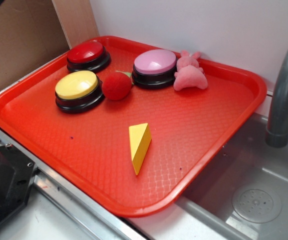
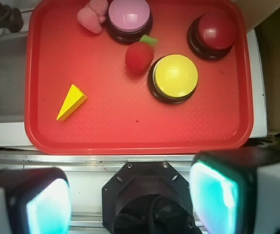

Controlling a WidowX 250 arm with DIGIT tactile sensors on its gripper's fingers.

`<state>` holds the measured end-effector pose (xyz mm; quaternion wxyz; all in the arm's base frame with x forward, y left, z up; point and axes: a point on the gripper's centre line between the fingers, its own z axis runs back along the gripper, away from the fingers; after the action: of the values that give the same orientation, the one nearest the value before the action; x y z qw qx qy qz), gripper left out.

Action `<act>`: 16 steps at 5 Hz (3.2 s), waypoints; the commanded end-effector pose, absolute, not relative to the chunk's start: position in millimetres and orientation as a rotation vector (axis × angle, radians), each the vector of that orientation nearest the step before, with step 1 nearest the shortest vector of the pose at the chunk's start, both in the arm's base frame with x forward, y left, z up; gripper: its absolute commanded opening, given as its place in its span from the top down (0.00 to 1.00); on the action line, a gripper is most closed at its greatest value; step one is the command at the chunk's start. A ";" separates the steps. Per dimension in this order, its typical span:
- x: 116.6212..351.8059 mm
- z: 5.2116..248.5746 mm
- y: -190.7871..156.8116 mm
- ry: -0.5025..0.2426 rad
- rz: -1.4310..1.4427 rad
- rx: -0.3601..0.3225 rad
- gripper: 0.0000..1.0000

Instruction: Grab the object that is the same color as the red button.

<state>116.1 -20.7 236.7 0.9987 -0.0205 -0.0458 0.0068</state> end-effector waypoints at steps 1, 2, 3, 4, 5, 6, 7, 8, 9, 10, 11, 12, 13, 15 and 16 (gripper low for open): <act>116.1 236.7 -20.7 -0.092 0.014 -0.041 0.00; 142.1 223.2 -21.4 -0.154 -0.084 0.018 0.00; 167.1 210.4 -23.0 -0.183 -0.144 0.117 0.00; 196.3 185.5 -23.1 -0.228 -0.252 0.171 0.00; 222.4 150.4 -23.1 -0.223 -0.291 0.193 0.00; 238.3 121.8 -21.8 -0.235 -0.381 0.192 0.00; 244.9 99.7 -14.2 -0.237 -0.348 0.235 0.00; 250.7 77.3 -14.1 -0.216 -0.352 0.270 0.00; 253.8 60.2 -10.8 -0.188 -0.349 0.265 0.00; 256.5 48.6 -7.0 -0.163 -0.350 0.270 0.00; 258.5 41.3 -2.1 -0.142 -0.349 0.291 0.00; 258.9 36.8 4.9 -0.123 -0.302 0.310 0.67; 259.9 35.5 6.9 -0.126 -0.299 0.314 1.00; 261.8 49.7 3.8 -0.129 -0.296 0.312 1.00; 255.2 79.3 -17.1 -0.111 -0.199 0.195 1.00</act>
<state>246.4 -12.7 61.6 0.9898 0.1004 -0.0247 -0.0976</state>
